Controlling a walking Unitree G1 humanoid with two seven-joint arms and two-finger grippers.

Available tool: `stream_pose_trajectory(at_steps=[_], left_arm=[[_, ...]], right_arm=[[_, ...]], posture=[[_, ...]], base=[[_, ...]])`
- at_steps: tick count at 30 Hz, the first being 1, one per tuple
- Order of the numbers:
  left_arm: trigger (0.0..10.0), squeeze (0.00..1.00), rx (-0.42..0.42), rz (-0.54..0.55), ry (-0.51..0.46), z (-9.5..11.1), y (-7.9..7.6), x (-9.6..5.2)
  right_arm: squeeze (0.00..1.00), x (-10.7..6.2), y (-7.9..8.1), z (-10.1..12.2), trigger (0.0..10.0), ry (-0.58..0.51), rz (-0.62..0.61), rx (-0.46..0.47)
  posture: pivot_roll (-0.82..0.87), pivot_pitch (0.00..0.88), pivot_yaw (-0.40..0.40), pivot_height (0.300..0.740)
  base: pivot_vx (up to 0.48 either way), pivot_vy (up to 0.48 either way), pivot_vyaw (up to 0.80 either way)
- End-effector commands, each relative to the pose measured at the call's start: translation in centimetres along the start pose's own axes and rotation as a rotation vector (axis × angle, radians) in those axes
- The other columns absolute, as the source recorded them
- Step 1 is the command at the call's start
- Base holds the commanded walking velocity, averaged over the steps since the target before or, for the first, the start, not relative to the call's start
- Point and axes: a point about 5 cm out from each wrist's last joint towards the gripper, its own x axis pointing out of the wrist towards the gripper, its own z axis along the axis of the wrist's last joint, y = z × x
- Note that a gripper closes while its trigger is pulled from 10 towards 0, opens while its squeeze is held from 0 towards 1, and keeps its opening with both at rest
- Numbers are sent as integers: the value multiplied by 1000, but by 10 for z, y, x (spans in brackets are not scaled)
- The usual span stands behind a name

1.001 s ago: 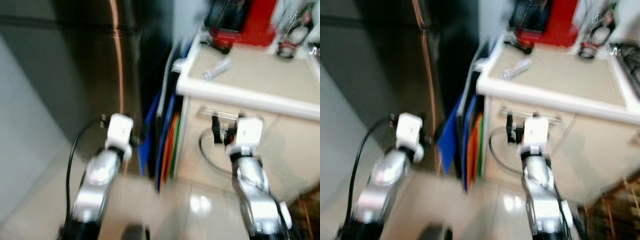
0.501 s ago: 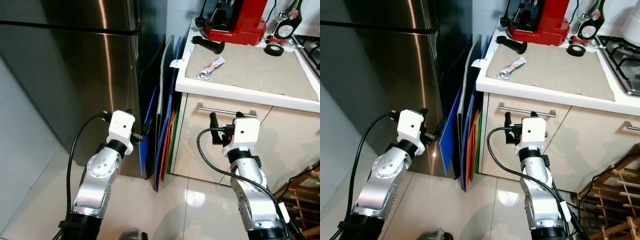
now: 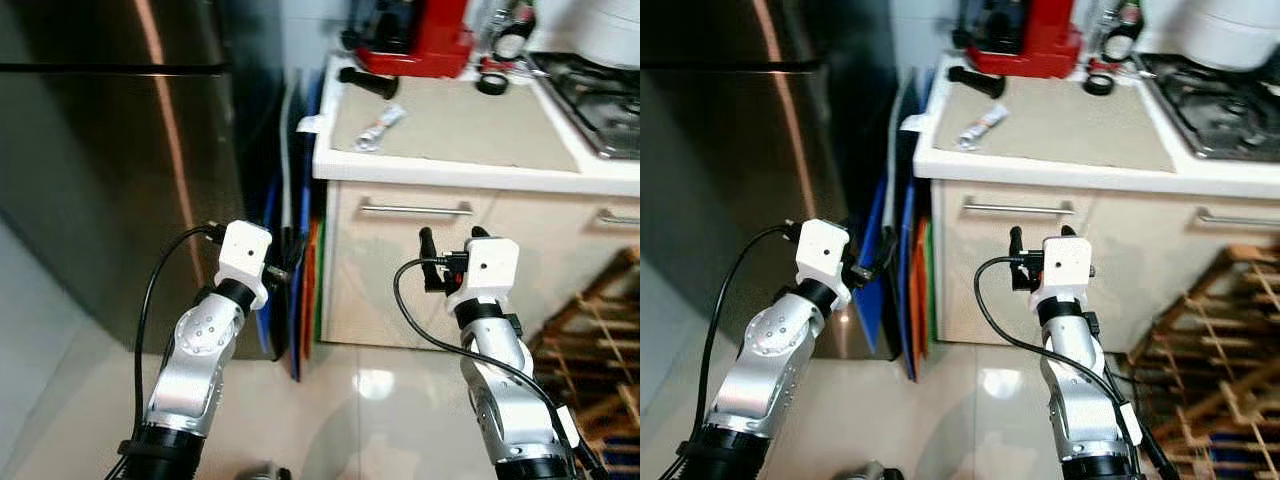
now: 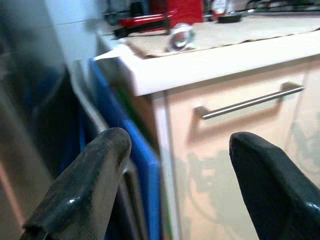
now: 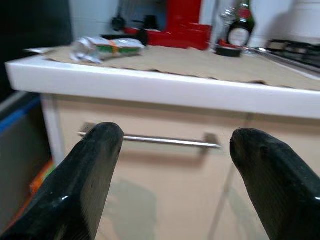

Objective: Restocking fridge

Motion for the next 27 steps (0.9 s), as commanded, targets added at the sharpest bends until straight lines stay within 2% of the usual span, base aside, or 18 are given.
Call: stream_pose_trajectory(at_steps=[1,22,27], left_arm=[[10000,0,2,-1,4,-2,2,-1],[10000,0,0,23,5,-3,2,3],[10000,0,1,23,8,-4,1,3]], right_arm=[[0,1,0,-1,10000,4,-4,-13],[0,2,2,-1,10000,0,15,-17],[0,1,3,-2,10000,3,17,-16]], posture=[[83,9,21,740],[81,0,16,740],[79,0,15,740]], base=[[0,0,0],[0,0,0],[-264,0,0]])
